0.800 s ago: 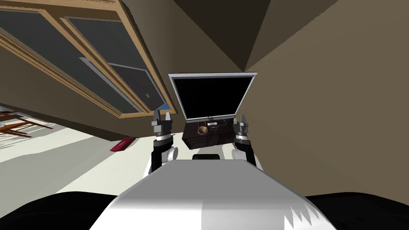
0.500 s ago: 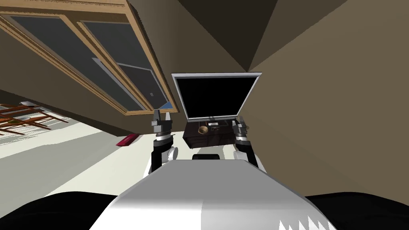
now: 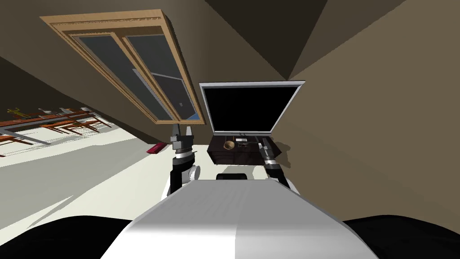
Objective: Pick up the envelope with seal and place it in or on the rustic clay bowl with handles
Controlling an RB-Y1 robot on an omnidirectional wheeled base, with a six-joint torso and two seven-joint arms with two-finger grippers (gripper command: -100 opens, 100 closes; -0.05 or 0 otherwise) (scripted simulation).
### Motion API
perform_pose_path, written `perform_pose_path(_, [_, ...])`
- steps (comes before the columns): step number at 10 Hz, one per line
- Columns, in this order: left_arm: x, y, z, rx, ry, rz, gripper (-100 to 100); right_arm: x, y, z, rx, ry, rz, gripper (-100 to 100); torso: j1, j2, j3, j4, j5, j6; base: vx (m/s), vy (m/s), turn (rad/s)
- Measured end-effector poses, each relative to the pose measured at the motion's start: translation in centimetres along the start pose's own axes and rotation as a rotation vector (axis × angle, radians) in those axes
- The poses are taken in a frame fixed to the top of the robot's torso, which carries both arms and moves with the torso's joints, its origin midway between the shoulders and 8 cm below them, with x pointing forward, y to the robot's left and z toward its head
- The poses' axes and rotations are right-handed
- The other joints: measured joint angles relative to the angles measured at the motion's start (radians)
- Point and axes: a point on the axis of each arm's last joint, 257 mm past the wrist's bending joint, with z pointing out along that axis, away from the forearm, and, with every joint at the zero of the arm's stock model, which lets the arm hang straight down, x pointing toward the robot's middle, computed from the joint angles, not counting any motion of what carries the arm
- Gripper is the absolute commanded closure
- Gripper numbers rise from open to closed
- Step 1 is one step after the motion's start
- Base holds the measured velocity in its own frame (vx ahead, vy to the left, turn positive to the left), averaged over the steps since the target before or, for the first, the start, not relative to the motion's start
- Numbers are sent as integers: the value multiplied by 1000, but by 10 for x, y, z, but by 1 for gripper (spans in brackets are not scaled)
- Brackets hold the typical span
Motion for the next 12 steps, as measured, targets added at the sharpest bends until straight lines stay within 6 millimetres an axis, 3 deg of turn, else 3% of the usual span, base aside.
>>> perform_pose_path(4, [0, 0, 0, 0, 0, 0, 0, 3, -29, -22, 98, 49, -25, -100, 5, -2, -1, 0, 1, 1, -28, -64, 157])
perform_pose_path(6, [0, 0, 0, 0, 0, 0, 0, 5, -69, -42, 194, 84, -43, -100, 0, 0, 0, 0, 0, 0, -44, -120, 352])
perform_pose_path(7, [0, 0, 0, 0, 0, 0, 0, 3, -77, -52, 226, 99, -54, -100, -1, 0, 0, 0, 0, 0, -28, -106, 340])
perform_pose_path(12, [0, 0, 0, 0, 0, 0, 0, -3, -156, -134, 500, 203, -116, -100, -2, -1, 0, 0, 0, 0, -48, -116, 369])
